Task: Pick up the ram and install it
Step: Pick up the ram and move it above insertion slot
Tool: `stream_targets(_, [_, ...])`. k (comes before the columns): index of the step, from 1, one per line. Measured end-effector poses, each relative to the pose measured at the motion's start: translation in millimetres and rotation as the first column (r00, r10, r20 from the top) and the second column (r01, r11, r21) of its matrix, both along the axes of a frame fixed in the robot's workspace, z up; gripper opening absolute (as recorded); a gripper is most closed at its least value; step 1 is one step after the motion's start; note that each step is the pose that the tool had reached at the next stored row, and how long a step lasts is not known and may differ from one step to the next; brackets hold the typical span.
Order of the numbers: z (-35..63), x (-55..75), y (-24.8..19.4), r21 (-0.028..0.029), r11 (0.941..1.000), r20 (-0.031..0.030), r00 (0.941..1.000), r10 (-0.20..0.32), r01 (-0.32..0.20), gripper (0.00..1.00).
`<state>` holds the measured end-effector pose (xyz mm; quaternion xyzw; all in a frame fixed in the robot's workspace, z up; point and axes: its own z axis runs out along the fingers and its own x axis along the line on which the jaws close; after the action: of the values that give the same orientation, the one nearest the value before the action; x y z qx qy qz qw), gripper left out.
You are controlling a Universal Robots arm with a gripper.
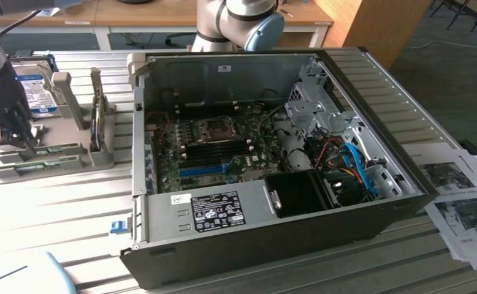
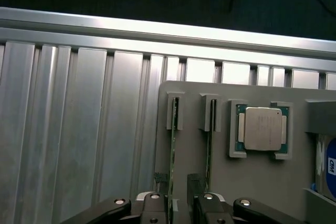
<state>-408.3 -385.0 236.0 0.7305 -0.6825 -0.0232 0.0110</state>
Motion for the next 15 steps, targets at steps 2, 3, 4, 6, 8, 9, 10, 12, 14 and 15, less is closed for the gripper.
stream_targets(2, [0.0, 0.0, -1.7, 0.0000, 1.0000, -0.0001, 1.0000, 0.000, 0.000, 0.28])
stream_targets(3, [0.0, 0.0, -2.5, 0.0000, 1.0000, 0.0000, 1.0000, 0.000, 0.000, 0.28])
stream_targets(4, [0.0, 0.0, -3.2, -0.0001, 1.0000, -0.0001, 1.0000, 0.000, 0.000, 0.28])
stream_targets(6, [0.1, 0.0, -4.2, -0.0001, 1.0000, -0.0001, 1.0000, 0.000, 0.000, 0.28])
stream_targets(8, [0.0, 0.0, -4.2, 0.0000, 1.0000, -0.0001, 1.0000, 0.000, 0.000, 0.28])
stream_targets(9, [0.0, 0.0, -4.3, 0.0000, 1.0000, 0.0000, 1.0000, 0.000, 0.000, 0.28])
stream_targets(10, [0.0, 0.0, -4.3, 0.0000, 1.0000, 0.0000, 1.0000, 0.000, 0.000, 0.28])
stream_targets(12, [-0.5, -0.1, -4.4, 0.0001, 1.0000, 0.0001, 1.0000, 0.000, 0.000, 0.28])
stream_targets(14, [-1.7, 0.0, -4.3, 0.0000, 1.0000, -0.0001, 1.0000, 0.000, 0.000, 0.28])
stream_targets(15, [-2.5, 0.0, -4.3, 0.0000, 1.0000, 0.0000, 1.0000, 0.000, 0.000, 0.28])
